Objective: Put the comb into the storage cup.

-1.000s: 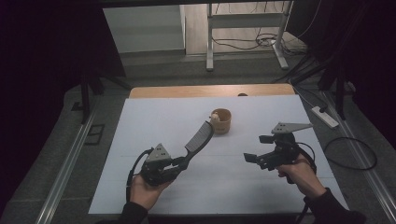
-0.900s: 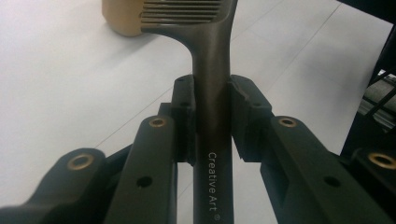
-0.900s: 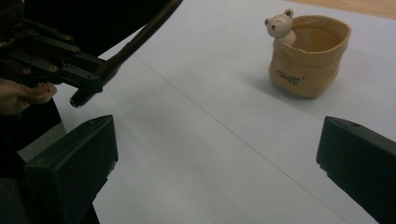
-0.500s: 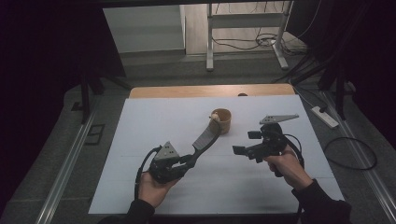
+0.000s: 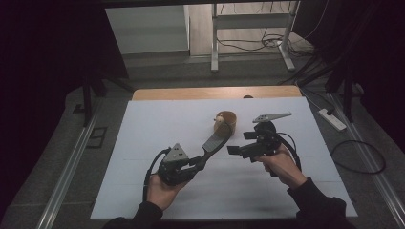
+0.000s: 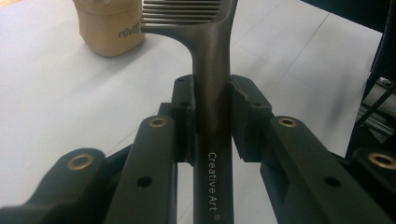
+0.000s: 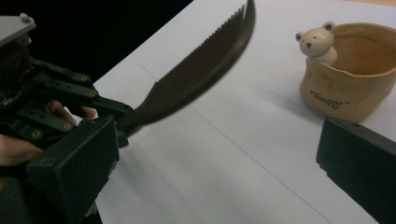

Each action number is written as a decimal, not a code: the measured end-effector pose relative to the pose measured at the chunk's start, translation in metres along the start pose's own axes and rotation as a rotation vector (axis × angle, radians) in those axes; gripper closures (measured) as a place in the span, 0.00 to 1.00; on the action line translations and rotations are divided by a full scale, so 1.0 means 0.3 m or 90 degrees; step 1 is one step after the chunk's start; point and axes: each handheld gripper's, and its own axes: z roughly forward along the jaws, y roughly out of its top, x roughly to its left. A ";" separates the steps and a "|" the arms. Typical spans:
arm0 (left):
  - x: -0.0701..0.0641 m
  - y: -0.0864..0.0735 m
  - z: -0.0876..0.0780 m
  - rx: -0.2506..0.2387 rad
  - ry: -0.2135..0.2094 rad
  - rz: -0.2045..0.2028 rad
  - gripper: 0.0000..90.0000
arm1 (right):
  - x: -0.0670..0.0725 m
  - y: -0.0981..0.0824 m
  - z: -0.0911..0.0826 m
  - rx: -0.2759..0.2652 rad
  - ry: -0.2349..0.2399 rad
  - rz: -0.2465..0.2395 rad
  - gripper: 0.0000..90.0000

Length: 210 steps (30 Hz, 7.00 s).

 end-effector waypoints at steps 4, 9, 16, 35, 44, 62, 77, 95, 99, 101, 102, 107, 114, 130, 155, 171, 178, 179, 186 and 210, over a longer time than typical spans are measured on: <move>-0.003 0.007 0.011 -0.003 -0.007 0.004 0.80 | 0.000 0.014 0.019 0.000 0.006 0.008 0.00; -0.011 0.016 0.021 -0.011 -0.009 0.008 0.80 | 0.005 0.034 0.043 0.004 0.010 0.017 0.00; -0.012 0.025 0.033 -0.016 -0.008 0.018 0.80 | -0.002 0.052 0.074 0.009 0.031 0.046 0.00; -0.014 0.017 0.031 -0.022 0.009 0.027 0.80 | -0.020 0.049 0.053 -0.008 0.073 0.063 0.65; -0.012 0.013 0.036 -0.022 0.013 0.036 0.80 | -0.038 0.043 0.052 -0.020 0.129 0.109 0.81; 0.012 -0.003 0.062 0.008 0.003 0.019 0.64 | -0.027 0.043 0.053 -0.026 0.166 0.135 0.93; 0.029 -0.015 0.066 0.031 0.006 0.002 0.29 | -0.029 0.038 0.037 -0.025 0.143 0.108 0.93; 0.063 -0.038 0.020 0.046 -0.007 -0.064 0.02 | -0.048 0.046 -0.001 -0.044 0.108 0.095 0.93; 0.079 -0.044 0.002 0.035 -0.016 -0.090 0.00 | -0.052 0.049 -0.009 -0.049 0.108 0.095 0.93; 0.084 -0.045 -0.006 0.031 -0.018 -0.091 0.00 | -0.054 0.051 -0.014 -0.051 0.106 0.093 0.93; 0.084 -0.046 -0.010 0.027 -0.015 -0.090 0.00 | -0.054 0.052 -0.017 -0.050 0.107 0.096 0.93; 0.084 -0.048 -0.024 0.027 0.002 -0.087 0.00 | -0.058 0.058 -0.029 -0.058 0.102 0.093 0.93; 0.092 -0.051 -0.032 0.031 0.000 -0.094 0.00 | -0.067 0.073 -0.052 -0.071 0.094 0.092 0.93; 0.080 -0.065 -0.065 0.051 0.023 -0.071 0.01 | -0.130 0.113 -0.087 -0.093 0.056 0.105 0.93; 0.097 -0.122 -0.162 0.032 0.004 -0.091 0.00 | -0.155 0.193 -0.128 -0.116 0.019 0.094 0.93; 0.088 -0.187 -0.252 -0.003 0.033 -0.112 0.00 | -0.153 0.221 -0.138 -0.115 -0.003 0.063 0.93; 0.087 -0.218 -0.294 -0.013 0.065 -0.117 0.00 | -0.156 0.232 -0.142 -0.118 -0.015 0.058 0.93; 0.084 -0.224 -0.303 -0.017 0.072 -0.116 0.01 | -0.158 0.233 -0.144 -0.118 -0.017 0.058 0.93; 0.080 -0.263 -0.338 -0.027 0.079 -0.121 0.01 | -0.175 0.241 -0.150 -0.119 -0.028 0.065 0.93; 0.063 -0.341 -0.397 0.011 0.156 -0.131 0.00 | -0.237 0.276 -0.175 -0.136 -0.064 0.087 0.93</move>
